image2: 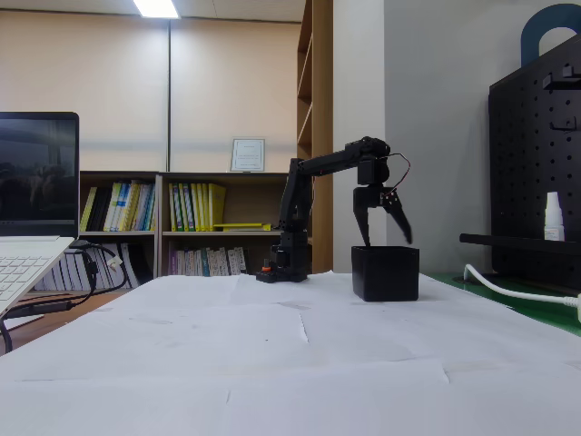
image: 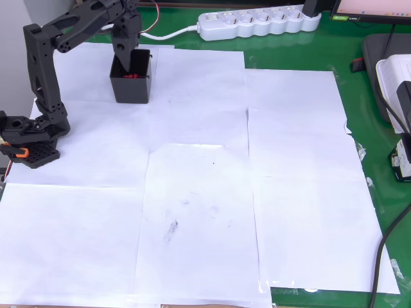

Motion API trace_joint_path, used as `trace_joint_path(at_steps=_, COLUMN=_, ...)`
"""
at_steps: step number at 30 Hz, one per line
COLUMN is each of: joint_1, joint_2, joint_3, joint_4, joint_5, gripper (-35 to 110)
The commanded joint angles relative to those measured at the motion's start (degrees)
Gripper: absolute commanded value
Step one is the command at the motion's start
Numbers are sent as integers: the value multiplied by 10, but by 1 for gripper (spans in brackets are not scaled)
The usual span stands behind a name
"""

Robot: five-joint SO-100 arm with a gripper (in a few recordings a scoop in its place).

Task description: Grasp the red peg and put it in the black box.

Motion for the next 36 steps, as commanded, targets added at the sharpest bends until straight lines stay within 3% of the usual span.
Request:
trace_joint_path(at_steps=1, joint_1=14, joint_2=-30, joint_3=172, joint_4=71, joint_5=-35, gripper=0)
trace_joint_path(at_steps=4, joint_1=60, joint_2=-113, joint_3=221, joint_4=71, joint_5=-83, gripper=0)
trace_joint_path(at_steps=7, joint_1=120, joint_2=-216, joint_3=134, joint_4=45, joint_5=-156, gripper=0)
trace_joint_path(at_steps=10, joint_1=192, joint_2=-331, joint_3=-83, joint_4=-6, joint_5=-236, gripper=0)
trace_joint_path(at_steps=15, joint_1=301, joint_2=-587, joint_3=-584, joint_4=-249, joint_5=-350, gripper=0)
trace_joint_path(at_steps=18, joint_1=332, joint_2=-709, joint_3=-766, joint_4=-308, joint_5=-384, gripper=0)
trace_joint_path(at_steps=29, joint_1=352, joint_2=-1018, joint_3=-1096, joint_4=-293, joint_5=-444, gripper=0)
trace_joint_path(at_steps=36, joint_1=360, joint_2=-1060, joint_3=-1110, joint_4=-195, joint_5=-498, gripper=0)
